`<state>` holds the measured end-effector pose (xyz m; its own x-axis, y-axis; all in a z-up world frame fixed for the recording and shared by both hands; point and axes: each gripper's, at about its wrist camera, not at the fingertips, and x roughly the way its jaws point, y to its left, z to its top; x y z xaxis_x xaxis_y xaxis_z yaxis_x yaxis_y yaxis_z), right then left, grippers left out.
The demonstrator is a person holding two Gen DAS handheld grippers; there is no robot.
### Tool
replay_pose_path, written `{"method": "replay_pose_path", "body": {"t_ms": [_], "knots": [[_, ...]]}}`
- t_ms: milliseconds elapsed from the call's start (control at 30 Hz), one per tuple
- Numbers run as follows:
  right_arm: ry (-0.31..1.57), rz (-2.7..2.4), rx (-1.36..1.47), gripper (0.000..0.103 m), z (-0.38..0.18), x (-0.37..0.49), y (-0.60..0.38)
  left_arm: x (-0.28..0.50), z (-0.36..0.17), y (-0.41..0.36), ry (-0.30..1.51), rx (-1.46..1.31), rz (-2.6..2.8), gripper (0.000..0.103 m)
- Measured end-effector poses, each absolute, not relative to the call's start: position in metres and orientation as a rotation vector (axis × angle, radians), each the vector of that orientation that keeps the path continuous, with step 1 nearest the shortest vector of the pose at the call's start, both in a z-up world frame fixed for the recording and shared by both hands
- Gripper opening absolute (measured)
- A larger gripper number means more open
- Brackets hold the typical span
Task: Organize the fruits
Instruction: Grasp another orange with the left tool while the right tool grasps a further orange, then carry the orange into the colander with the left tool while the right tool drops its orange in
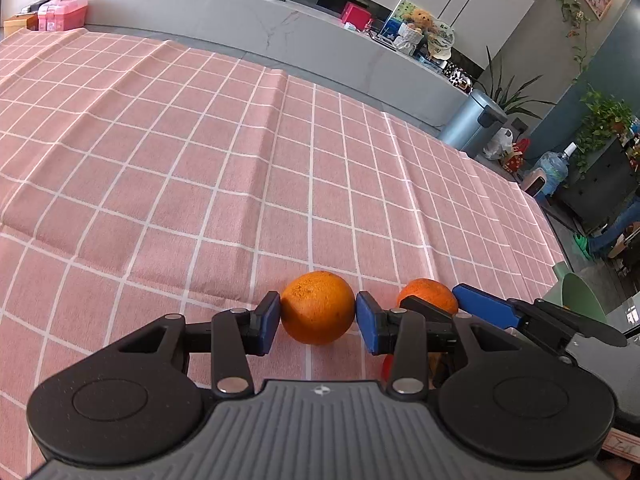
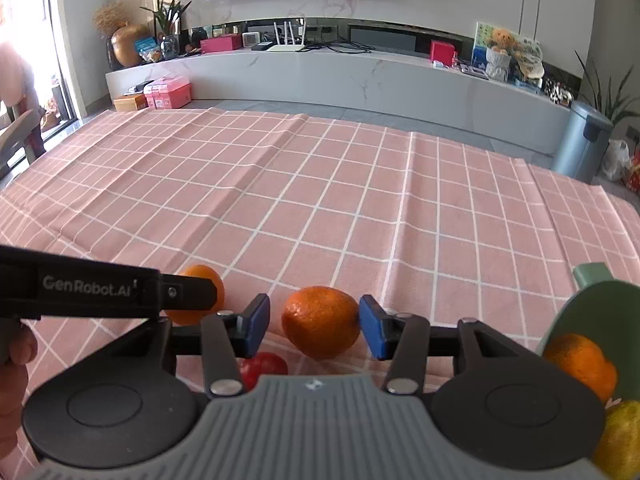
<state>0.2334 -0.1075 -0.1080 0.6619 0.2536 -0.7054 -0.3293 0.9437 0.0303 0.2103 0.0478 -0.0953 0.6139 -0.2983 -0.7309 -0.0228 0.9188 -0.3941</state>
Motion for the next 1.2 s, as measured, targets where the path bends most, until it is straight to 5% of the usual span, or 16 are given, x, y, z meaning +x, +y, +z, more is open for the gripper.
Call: {"method": "replay_pose_path", "body": {"t_ms": [633, 1200], "knots": [[0.839, 0.325, -0.133, 0.043, -0.105, 0.239, -0.099, 0.206, -0.095, 0.050, 0.894, -0.406, -0.161, 0.047], [0.771, 0.486, -0.205, 0.042, -0.036, 0.175, -0.109, 0.141, -0.014, 0.042, 0.831, -0.438, -0.080, 0.046]]}}
